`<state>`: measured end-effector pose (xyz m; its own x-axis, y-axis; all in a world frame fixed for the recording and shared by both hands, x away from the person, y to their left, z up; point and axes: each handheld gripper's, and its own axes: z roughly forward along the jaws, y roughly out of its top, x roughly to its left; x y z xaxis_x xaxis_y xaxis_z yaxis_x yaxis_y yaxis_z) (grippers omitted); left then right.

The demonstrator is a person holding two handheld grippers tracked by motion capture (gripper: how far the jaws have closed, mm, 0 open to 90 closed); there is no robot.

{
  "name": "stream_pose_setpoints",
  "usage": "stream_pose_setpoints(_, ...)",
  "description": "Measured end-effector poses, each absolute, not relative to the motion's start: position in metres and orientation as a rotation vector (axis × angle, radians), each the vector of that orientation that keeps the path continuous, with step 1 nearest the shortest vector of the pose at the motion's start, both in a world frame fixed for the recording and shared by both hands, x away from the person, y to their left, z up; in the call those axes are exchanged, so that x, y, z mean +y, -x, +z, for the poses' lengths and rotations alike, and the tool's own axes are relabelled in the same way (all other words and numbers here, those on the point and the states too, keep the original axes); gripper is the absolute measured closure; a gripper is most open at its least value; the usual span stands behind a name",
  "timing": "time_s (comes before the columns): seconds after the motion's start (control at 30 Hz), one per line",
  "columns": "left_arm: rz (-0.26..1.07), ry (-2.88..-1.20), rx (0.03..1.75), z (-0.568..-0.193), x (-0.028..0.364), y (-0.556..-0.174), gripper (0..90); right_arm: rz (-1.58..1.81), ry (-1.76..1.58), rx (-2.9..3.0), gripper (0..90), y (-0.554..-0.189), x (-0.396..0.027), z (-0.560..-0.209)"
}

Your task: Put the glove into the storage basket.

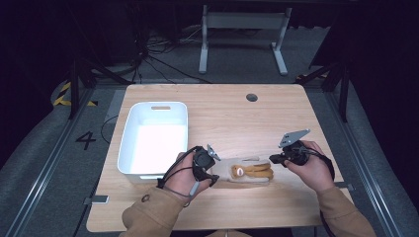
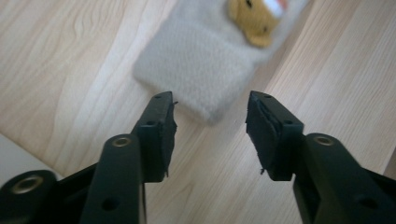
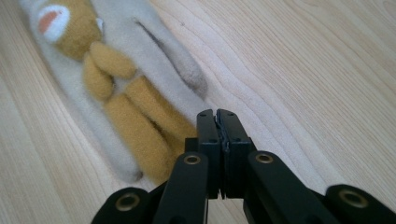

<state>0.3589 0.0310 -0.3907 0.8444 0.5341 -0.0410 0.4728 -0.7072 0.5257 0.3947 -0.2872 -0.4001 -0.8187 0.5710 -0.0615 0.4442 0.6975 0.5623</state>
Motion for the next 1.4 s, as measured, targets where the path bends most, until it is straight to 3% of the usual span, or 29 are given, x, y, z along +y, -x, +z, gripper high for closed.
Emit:
stream_pose_setpoints(0.03, 0.166, -2.482, 0.725, -0.388, 0.029, -0.360, 47.6, 0.804, -0.814, 2.675, 87.0, -0.394, -0.288, -0.400)
stream_pose_setpoints(0.13, 0.178, -2.470, 0.675, -0.384, 0.022, -0.363, 33.3, 0.825, -0.863, 2.657, 78.9, -0.389, -0.297, -0.398)
stream_pose_setpoints(0.3, 0.171, -2.487, 0.617, -0.382, 0.012, -0.368, 27.3, 0.836, -0.893, 2.612, 70.4, -0.385, -0.309, -0.397)
stream_pose_setpoints(0.33, 0.170, -2.489, 0.588, -0.382, 0.009, -0.371, 26.9, 0.872, -0.937, 2.587, 63.9, -0.382, -0.316, -0.396)
stream_pose_setpoints(0.5, 0.168, -2.490, 0.529, -0.382, 0.001, -0.378, 24.7, 0.895, -1.004, 2.549, 59.4, -0.378, -0.332, -0.396)
stream_pose_setpoints(1.0, 0.102, -2.516, 0.450, -0.404, -0.014, -0.397, 23.5, 0.942, -1.054, 2.478, 55.1, -0.374, -0.351, -0.398)
stream_pose_setpoints(1.4, 0.053, -2.546, 0.334, -0.426, -0.023, -0.405, 17.5, 0.955, -1.003, 2.492, 51.7, -0.377, -0.348, -0.401)
